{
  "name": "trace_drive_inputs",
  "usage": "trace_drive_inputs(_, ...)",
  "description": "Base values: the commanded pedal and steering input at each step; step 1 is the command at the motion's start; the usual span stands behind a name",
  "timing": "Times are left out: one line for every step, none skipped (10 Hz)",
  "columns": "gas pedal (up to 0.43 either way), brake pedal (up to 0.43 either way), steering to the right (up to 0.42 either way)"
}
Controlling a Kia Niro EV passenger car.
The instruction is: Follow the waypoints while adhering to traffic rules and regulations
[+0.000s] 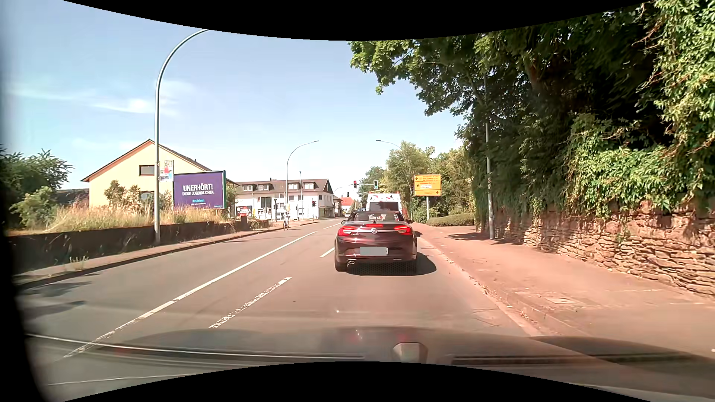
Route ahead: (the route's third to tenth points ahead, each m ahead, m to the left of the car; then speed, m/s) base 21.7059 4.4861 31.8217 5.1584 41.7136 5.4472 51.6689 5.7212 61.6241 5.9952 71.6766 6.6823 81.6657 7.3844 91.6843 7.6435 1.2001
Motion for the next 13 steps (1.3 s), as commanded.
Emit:
trace_drive_inputs(0.0, 0.006, 0.004)
trace_drive_inputs(0.0, 0.006, 0.004)
trace_drive_inputs(0.0, 0.006, 0.004)
trace_drive_inputs(0.0, 0.006, 0.004)
trace_drive_inputs(0.0, 0.006, 0.004)
trace_drive_inputs(0.0, 0.006, 0.004)
trace_drive_inputs(0.0, 0.006, 0.004)
trace_drive_inputs(0.0, 0.006, 0.004)
trace_drive_inputs(0.0, 0.006, 0.004)
trace_drive_inputs(0.0, 0.006, 0.004)
trace_drive_inputs(0.0, 0.006, 0.004)
trace_drive_inputs(0.0, 0.006, 0.004)
trace_drive_inputs(0.0, 0.006, 0.004)
